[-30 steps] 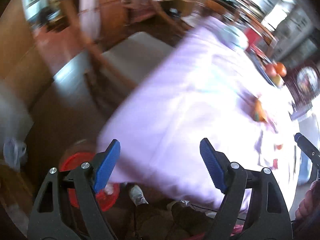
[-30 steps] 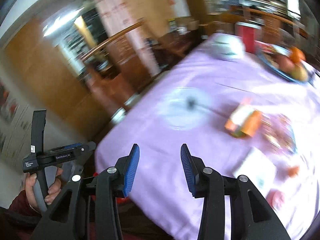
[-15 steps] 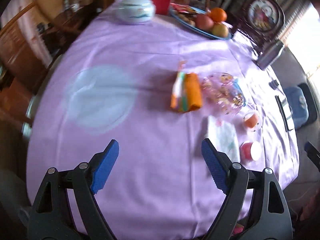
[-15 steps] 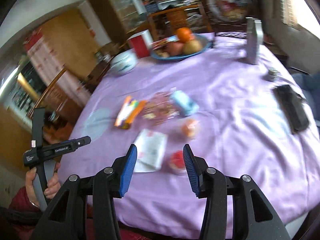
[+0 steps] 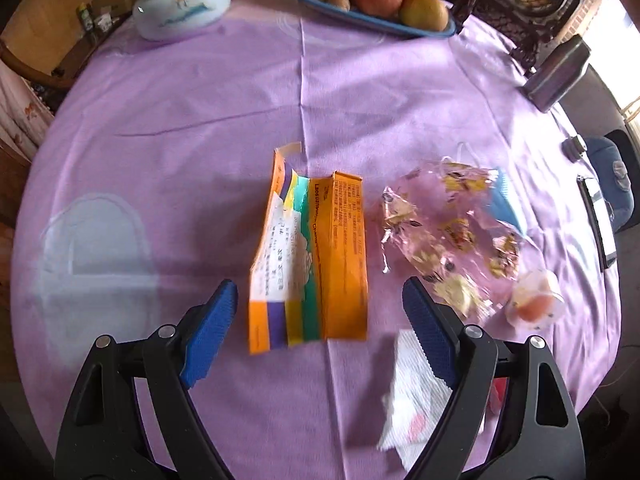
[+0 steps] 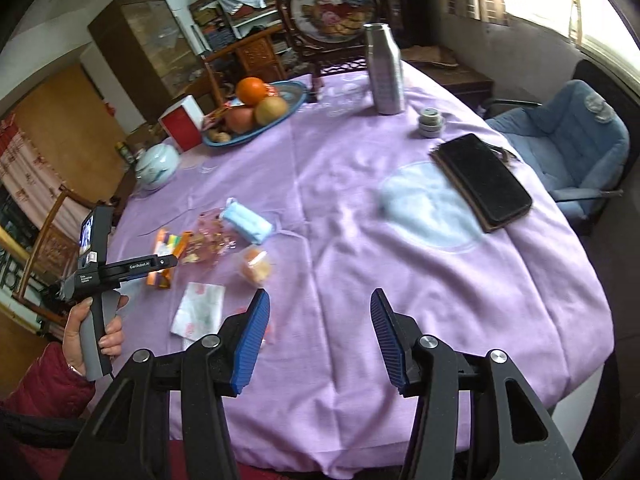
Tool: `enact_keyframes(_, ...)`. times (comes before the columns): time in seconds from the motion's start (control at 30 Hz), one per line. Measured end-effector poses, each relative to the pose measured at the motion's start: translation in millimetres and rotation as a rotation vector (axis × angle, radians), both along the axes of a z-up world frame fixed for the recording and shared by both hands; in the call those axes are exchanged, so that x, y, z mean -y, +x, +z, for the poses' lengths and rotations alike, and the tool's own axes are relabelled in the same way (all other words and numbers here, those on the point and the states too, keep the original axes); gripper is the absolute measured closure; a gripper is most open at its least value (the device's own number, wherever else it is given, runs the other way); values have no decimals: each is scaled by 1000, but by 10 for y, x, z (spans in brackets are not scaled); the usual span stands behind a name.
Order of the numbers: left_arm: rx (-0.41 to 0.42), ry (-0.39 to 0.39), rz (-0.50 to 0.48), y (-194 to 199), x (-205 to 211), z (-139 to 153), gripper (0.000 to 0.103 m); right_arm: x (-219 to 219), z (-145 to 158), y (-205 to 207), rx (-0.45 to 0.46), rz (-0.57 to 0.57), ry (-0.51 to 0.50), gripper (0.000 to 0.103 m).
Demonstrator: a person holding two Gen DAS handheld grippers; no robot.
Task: Collect trash
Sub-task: 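Grasp the torn orange paper box with the left tool and lift it, then grasp the pink floral cellophane wrapper with the right tool while the left tool holds the box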
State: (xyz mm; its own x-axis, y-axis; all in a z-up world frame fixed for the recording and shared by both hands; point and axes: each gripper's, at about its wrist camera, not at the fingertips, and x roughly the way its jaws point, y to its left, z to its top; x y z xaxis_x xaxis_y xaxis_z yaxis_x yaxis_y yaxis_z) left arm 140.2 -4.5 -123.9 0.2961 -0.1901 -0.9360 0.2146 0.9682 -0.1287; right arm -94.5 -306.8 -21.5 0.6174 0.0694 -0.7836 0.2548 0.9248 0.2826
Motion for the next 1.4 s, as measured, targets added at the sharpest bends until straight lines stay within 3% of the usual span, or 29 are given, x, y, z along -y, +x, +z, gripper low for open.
enact_keyframes(0.13,-17,-3,11,79,-11,-117,24,19,-4,48,-13,2,-9,51)
enact_keyframes(0.27,-14,-31,16,72,-78,-106,45,-38,-20,135,-24,32,-14,51)
enact_keyframes(0.4,4,-50,14,37,-118,-44,52,-112,-18,219,-28,65,-17,51)
enact_keyframes(0.77,75,-106,85,-270,-425,371,52,-355,-98,581,-40,184,33,51)
enact_keyframes(1.4,110,-77,294,-1005,-910,812,53,-1035,-453,1562,-70,489,73,51)
